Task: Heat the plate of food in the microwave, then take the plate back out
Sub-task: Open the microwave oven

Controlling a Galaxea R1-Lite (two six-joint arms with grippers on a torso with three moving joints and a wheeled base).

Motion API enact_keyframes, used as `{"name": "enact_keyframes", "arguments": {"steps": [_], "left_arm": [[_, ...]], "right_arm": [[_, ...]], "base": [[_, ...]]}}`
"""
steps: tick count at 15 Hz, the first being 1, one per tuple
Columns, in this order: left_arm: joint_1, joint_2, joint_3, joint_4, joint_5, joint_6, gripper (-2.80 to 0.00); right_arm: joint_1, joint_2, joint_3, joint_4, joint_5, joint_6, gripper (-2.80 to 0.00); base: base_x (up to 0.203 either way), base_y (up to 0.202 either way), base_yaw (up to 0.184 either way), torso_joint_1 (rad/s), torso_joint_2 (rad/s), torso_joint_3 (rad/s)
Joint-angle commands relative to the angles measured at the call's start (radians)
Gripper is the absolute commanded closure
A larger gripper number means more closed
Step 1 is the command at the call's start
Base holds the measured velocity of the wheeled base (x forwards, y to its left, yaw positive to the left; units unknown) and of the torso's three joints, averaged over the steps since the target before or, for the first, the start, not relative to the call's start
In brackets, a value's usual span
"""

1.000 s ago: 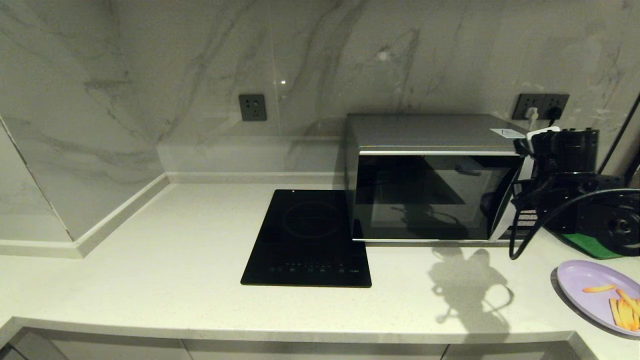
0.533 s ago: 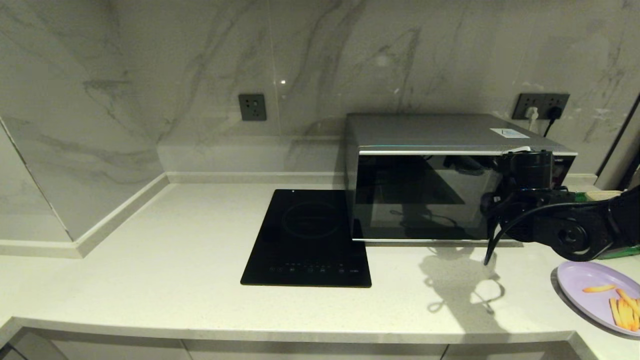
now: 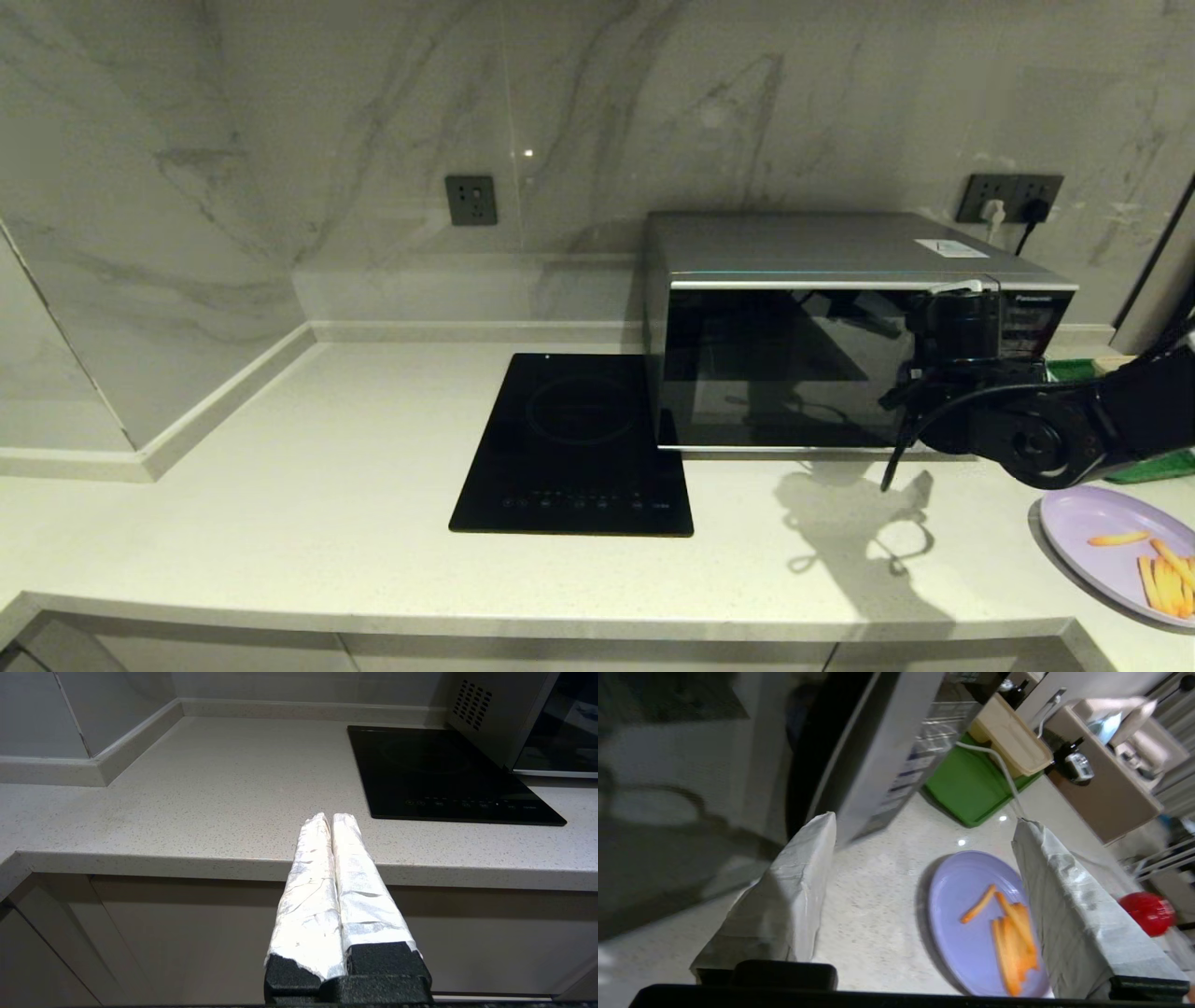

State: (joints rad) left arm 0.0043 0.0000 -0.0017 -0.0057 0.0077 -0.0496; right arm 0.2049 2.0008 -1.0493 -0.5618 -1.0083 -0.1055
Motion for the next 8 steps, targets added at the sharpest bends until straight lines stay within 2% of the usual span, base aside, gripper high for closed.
{"name": "enact_keyframes", "arguments": {"steps": [1,3,8], "left_arm": [[0.0,-0.001,0.0,0.0,0.0,-0.001,0.0],[0.0,-0.001,0.0,0.0,0.0,-0.001,0.0],[0.0,0.0,0.0,0.0,0.0,-0.001,0.0]], "right_arm": [[0.002,0.047,-0.034,-0.006,-0.007,0.046,-2.8],[0.001,0.065,-0.057,-0.006,-0.009,0.086,-2.8],[-0.004,0.098,-0.084,-0.006,-0.009,0.111,-2.8]], "base": [[0.0,0.0,0.0,0.0,0.0,0.0],[0.0,0.0,0.0,0.0,0.0,0.0],[0.0,0.0,0.0,0.0,0.0,0.0]]}}
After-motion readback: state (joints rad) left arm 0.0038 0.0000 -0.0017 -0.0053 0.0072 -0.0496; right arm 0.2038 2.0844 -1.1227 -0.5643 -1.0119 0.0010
